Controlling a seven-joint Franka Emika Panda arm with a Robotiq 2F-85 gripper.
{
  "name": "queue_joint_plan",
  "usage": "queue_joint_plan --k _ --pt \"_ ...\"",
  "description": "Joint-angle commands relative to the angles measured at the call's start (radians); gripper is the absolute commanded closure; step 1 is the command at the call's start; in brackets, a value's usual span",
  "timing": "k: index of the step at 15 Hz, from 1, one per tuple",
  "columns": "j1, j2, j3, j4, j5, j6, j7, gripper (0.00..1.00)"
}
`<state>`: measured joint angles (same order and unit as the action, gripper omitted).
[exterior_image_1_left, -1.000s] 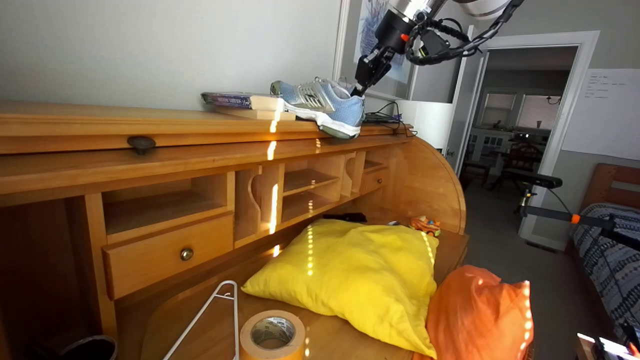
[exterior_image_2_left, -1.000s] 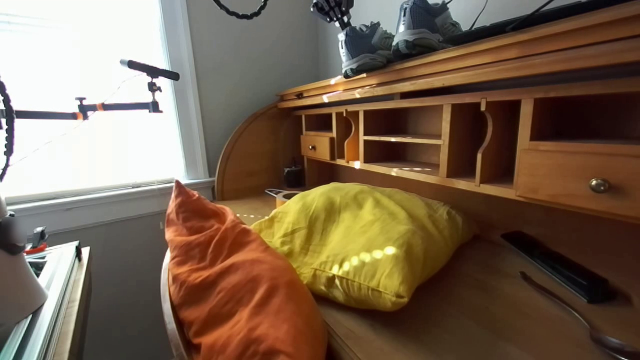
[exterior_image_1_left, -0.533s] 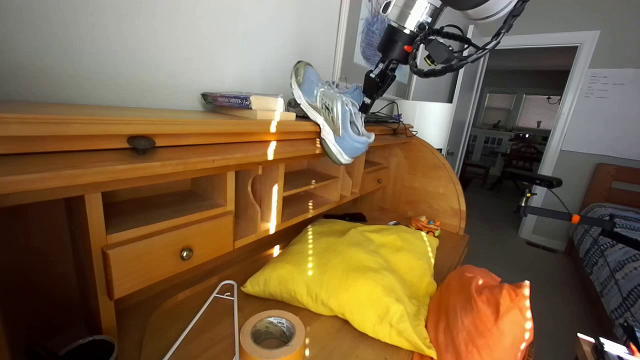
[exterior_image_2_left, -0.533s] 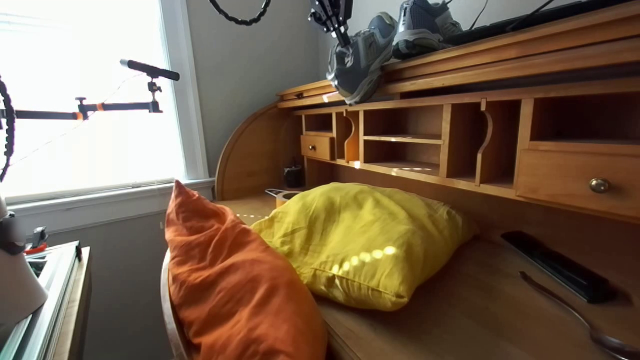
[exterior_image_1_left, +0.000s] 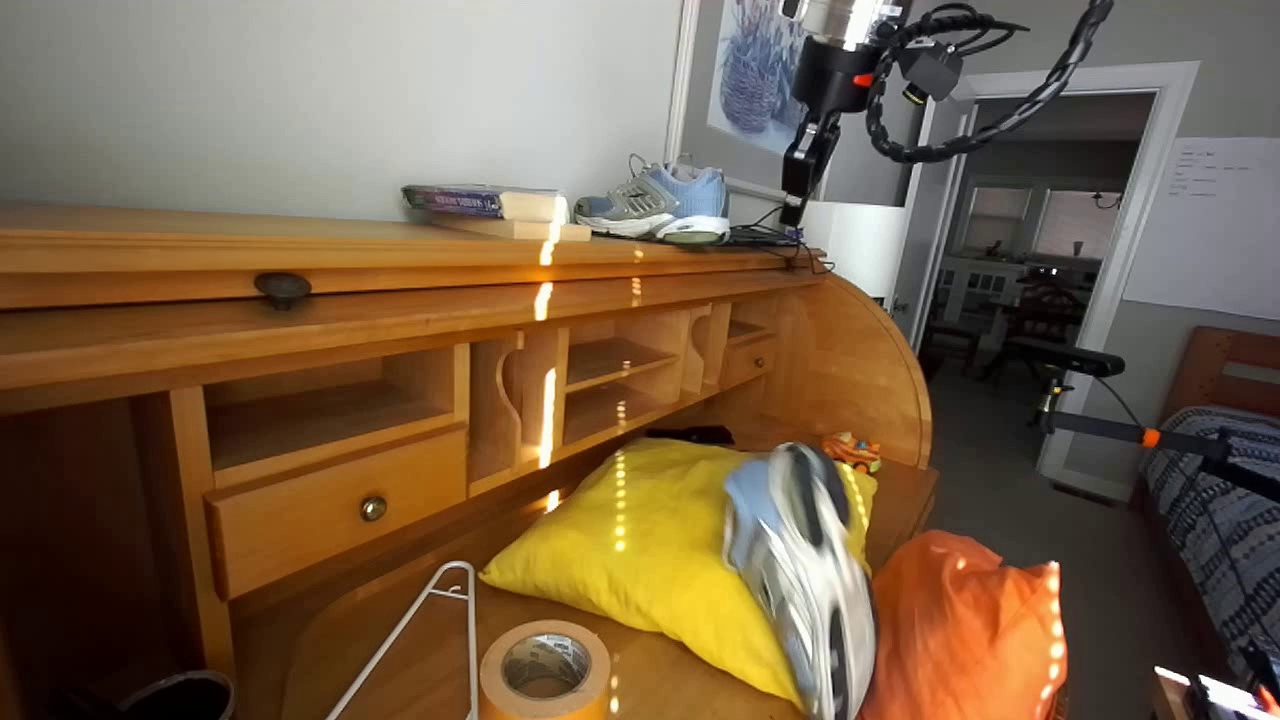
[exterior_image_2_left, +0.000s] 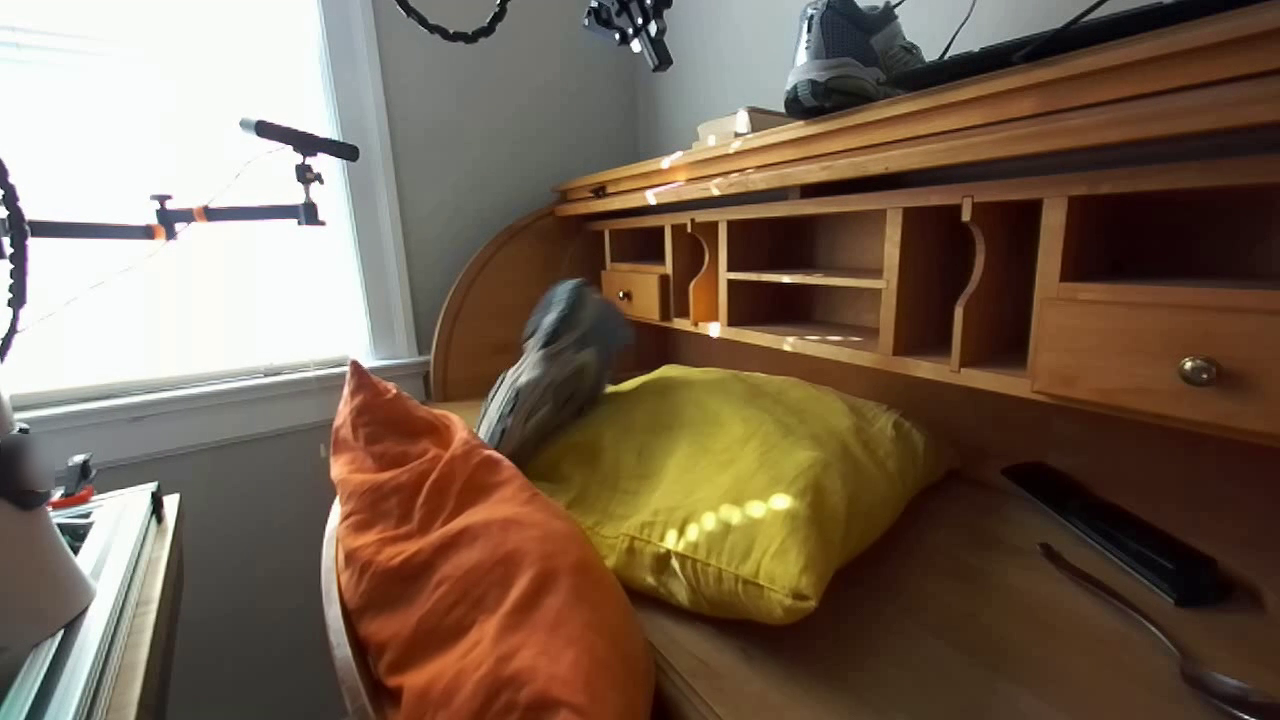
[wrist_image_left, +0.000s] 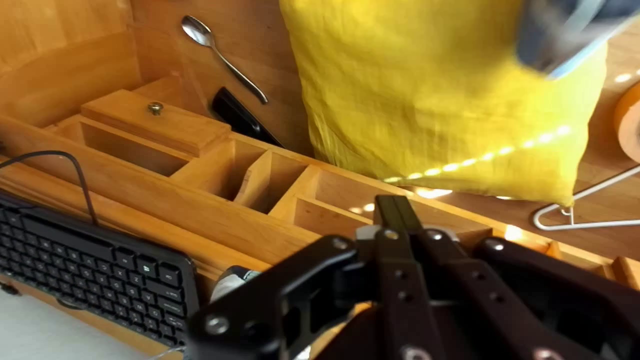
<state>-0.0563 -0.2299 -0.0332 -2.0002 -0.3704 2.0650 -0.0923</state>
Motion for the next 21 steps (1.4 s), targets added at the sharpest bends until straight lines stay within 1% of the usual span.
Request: queue_joint_plan --k 1,5,8,10,17,21 --pt "-0.008 -0.026 0.017 0.001 -0.062 -0.06 0.028 1.0" --pt "-0.02 -0.014 0.006 0.023 -0.084 -0.003 0.069 1.0" --pt "-0.036 -0.007 -0.007 0.039 -0.081 0.071 0.101 1.0" --pt "-0.043 -0.002 -0.018 0.053 -0.057 0.114 0.104 1.0" --pt "-0.069 0.017 -0.04 0.085 -0.046 0.289 0.141 1.0" --pt "-0.074 0.052 -0.061 0.11 -0.001 0.368 0.117 1.0"
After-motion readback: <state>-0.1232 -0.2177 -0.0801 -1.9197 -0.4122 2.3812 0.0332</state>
